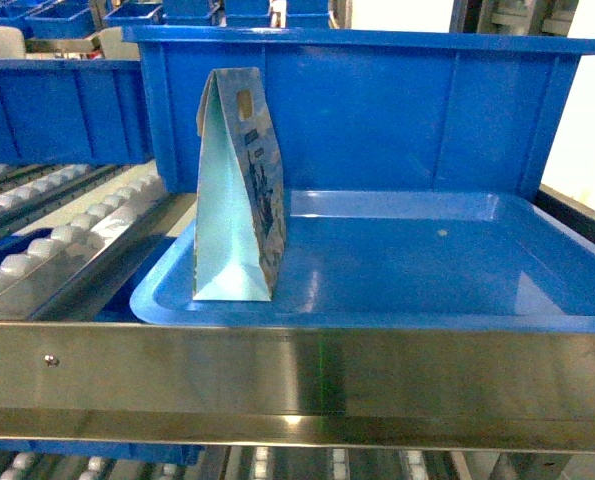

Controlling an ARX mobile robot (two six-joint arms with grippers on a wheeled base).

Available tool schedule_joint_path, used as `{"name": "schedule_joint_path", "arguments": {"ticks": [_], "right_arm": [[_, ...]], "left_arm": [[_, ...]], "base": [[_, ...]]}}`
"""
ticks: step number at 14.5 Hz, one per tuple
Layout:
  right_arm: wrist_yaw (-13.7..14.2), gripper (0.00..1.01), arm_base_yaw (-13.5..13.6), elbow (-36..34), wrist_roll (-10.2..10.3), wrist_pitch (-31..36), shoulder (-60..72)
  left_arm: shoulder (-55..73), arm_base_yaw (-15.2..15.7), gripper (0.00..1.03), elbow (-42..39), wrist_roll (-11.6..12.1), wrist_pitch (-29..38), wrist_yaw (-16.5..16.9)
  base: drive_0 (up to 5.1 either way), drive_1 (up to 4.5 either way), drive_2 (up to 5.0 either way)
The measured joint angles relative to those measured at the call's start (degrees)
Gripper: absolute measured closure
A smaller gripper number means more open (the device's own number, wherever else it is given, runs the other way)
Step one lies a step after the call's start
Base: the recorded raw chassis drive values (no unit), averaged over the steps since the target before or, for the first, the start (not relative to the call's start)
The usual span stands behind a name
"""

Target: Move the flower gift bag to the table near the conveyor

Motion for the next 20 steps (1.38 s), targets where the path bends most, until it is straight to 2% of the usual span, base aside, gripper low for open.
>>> {"name": "schedule_joint_path", "arguments": {"ticks": [3, 8, 13, 20], "right_arm": [[0.0, 0.99, 0.02, 0.0, 0.0, 0.0, 0.0], [0.0, 0.99, 0.02, 0.0, 0.0, 0.0, 0.0], [0.0, 0.99, 0.0, 0.0, 0.0, -0.02, 0.0], [0.02, 0.99, 0.0, 0.0, 0.0, 0.0, 0.0]], "left_arm": [[1.86, -1.66, 0.05, 0.09, 0.24, -0.98, -4.0], [6.14, -3.56, 0.05, -0.44, 0.96, -0.61, -5.46], [9.11, -3.26, 0.05, -0.44, -2.1, -1.73, -6.21], [13.33, -1.77, 0.05, 0.57, -3.78, 1.03, -6.69]], "base": [[0.0, 0.0, 0.0], [0.0, 0.0, 0.0], [0.0, 0.0, 0.0], [0.0, 0.0, 0.0]]}}
